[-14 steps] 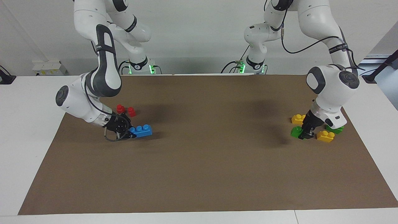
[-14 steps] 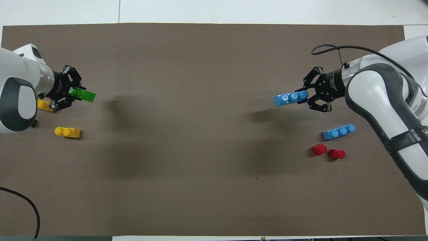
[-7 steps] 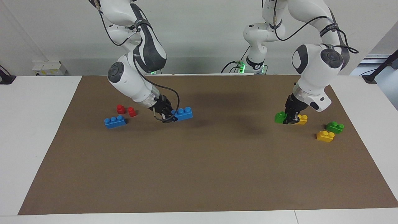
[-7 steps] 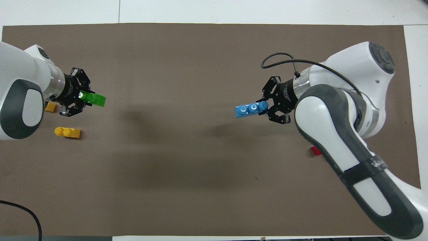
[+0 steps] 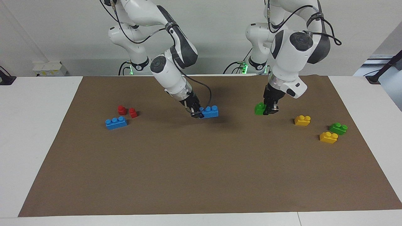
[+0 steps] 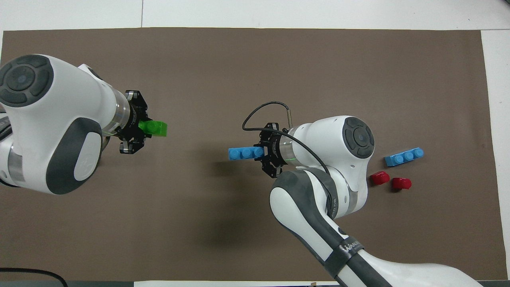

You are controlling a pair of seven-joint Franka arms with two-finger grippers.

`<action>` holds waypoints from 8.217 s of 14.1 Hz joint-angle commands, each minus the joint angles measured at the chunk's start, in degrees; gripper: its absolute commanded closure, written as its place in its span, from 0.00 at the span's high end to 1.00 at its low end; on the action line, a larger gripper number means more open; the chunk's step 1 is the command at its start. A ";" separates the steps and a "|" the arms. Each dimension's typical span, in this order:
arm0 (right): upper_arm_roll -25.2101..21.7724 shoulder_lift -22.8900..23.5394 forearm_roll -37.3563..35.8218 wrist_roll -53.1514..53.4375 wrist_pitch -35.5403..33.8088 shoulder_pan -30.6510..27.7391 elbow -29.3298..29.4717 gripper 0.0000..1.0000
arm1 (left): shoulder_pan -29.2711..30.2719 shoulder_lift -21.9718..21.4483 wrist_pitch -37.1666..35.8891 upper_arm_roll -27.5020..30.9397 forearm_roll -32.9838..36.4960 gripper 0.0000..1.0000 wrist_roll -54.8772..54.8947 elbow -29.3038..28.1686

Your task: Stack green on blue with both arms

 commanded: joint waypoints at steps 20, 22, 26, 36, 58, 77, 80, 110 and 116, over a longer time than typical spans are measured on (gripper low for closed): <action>-0.59 4.71 6.31 3.54 16.09 10.03 -7.79 0.00 | -17.32 -8.27 22.61 0.57 6.57 0.00 -32.76 -23.37; -0.76 4.62 6.22 3.81 16.00 10.03 -8.32 0.00 | -18.55 -8.09 24.80 0.57 9.82 0.00 -36.37 -25.21; -1.03 4.36 3.68 5.83 15.48 10.56 -9.55 0.00 | -20.22 -8.09 25.17 0.57 9.92 0.00 -36.47 -26.54; -1.56 4.09 -5.99 13.48 12.13 9.24 -9.46 0.00 | -21.72 -3.79 29.38 0.57 10.09 0.00 -36.47 -27.33; -1.56 3.83 -6.08 10.76 12.75 8.10 -10.34 0.00 | -23.56 -0.18 32.20 0.39 10.09 0.00 -36.47 -27.24; -1.38 3.83 -6.08 9.70 12.14 6.17 -10.34 0.56 | -20.15 -4.04 26.14 1.01 10.18 1.00 -27.77 -25.75; -1.29 3.83 -6.00 9.88 11.78 5.81 -9.99 0.80 | -18.56 -6.33 22.89 1.18 10.09 1.00 -26.10 -24.96; -1.56 -9.70 -26.47 -84.42 -43.50 -32.24 14.71 1.00 | 12.36 -3.96 0.31 1.27 7.46 1.00 76.23 -8.44; -1.47 -12.34 -29.11 -92.16 -50.26 -32.16 18.75 1.00 | 15.63 -1.50 -8.57 1.27 3.16 1.00 97.73 1.22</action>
